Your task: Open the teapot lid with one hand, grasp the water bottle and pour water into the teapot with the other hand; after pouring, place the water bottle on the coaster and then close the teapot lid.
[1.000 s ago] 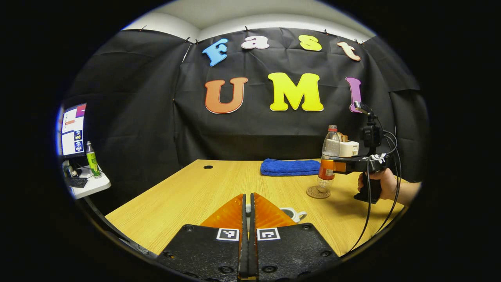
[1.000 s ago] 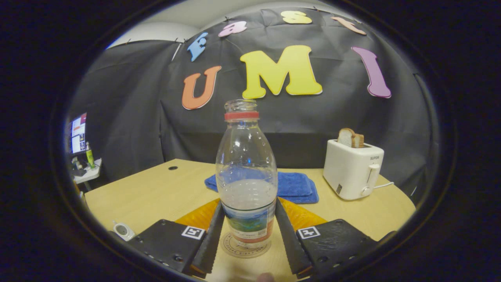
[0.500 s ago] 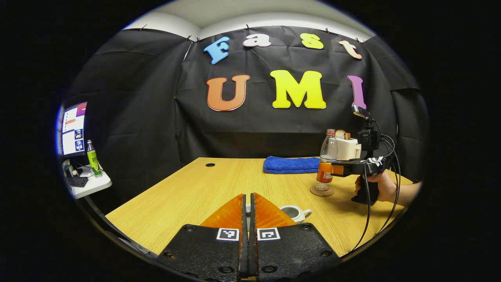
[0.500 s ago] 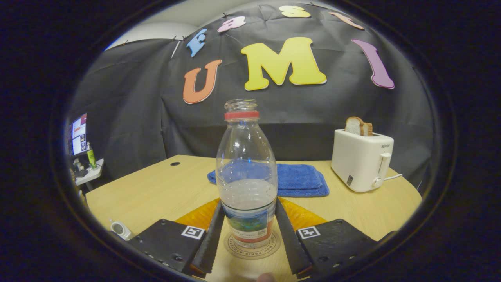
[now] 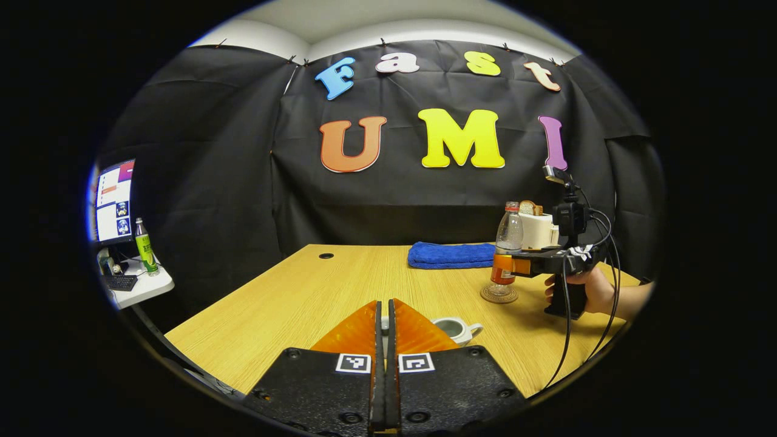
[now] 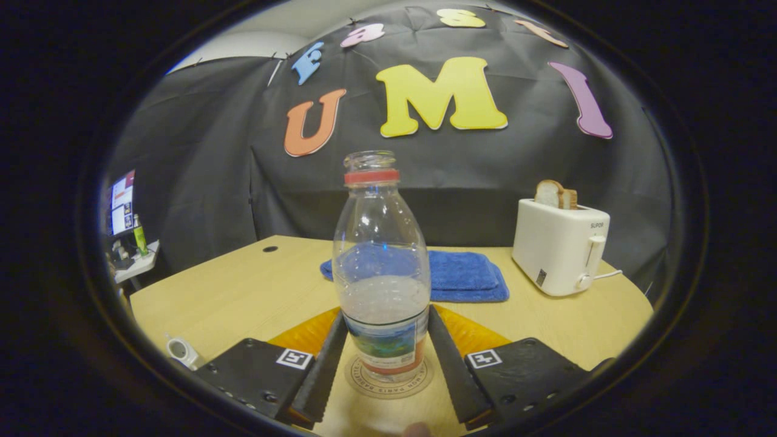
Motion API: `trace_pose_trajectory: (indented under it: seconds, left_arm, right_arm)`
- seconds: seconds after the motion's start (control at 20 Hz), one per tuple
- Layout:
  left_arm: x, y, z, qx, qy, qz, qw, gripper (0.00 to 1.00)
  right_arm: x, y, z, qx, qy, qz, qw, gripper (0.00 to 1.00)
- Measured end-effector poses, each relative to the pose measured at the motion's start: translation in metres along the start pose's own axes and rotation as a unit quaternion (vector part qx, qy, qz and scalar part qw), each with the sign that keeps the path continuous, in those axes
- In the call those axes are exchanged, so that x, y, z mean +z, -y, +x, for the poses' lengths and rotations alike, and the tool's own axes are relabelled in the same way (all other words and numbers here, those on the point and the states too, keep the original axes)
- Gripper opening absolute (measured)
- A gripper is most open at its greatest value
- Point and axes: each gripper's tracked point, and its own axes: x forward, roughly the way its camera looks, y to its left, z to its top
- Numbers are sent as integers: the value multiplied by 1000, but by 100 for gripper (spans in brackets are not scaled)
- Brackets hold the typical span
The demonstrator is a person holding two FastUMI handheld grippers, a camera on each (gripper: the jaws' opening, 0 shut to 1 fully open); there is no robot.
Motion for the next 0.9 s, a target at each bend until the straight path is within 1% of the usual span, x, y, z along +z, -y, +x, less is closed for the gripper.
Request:
trace_pose_trajectory:
  seconds: [0.05, 0.2, 0.4, 0.45, 0.55, 0.75, 0.9]
  left_arm:
    - [0, 0, 0, 0, 0, 0, 1000, 2]
    - [0, 1, -1, 0, 1, 1, 1000, 3]
    - [1, 3, -1, -1, 3, 1, 1000, 3]
    - [1, 3, -1, -2, 4, 0, 1000, 3]
    - [2, 8, 1, -7, 6, -4, 1000, 3]
    - [7, 29, 8, -29, 15, -4, 999, 3]
    - [4, 46, 16, -50, 16, -1, 999, 3]
  right_arm:
    - [-1, 0, -2, -1, -2, -2, 1000, 77]
    - [0, -1, -3, 0, 0, -5, 1000, 92]
    - [-4, 0, -8, -2, -4, -8, 1000, 94]
    - [-5, 0, -12, -1, -6, -10, 1000, 92]
    - [-5, 1, -24, -3, -2, -19, 1000, 94]
    - [-16, -1, -71, 9, -3, -31, 999, 93]
    - [-10, 8, -111, -4, 20, -37, 999, 94]
